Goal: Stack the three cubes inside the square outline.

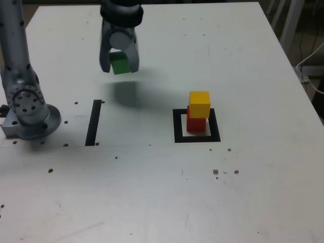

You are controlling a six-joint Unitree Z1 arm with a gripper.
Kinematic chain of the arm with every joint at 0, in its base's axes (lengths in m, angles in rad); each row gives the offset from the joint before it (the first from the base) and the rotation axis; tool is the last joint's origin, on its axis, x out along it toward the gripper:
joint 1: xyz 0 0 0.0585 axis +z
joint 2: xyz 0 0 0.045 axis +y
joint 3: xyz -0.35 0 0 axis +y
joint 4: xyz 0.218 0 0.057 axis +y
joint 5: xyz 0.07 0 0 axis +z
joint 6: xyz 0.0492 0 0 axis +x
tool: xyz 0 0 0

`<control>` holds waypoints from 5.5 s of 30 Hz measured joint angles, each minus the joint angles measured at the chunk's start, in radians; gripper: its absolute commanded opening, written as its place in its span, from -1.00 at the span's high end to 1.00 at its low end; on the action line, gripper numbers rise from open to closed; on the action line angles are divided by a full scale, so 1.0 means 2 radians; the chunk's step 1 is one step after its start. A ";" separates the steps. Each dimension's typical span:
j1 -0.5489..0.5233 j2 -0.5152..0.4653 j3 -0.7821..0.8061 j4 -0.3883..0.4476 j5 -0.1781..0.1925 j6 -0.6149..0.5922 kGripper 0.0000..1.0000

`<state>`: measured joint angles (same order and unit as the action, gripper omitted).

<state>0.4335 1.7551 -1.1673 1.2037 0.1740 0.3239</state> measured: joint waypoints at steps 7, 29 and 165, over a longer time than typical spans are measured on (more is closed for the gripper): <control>-0.058 0.000 -0.052 0.048 -0.006 -0.030 0.38; -0.202 0.074 -0.250 0.176 -0.019 -0.089 0.38; -0.166 -0.109 0.172 -0.003 -0.057 -0.104 -1.00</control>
<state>0.1006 1.5370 -0.8230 1.1983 0.0603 0.1162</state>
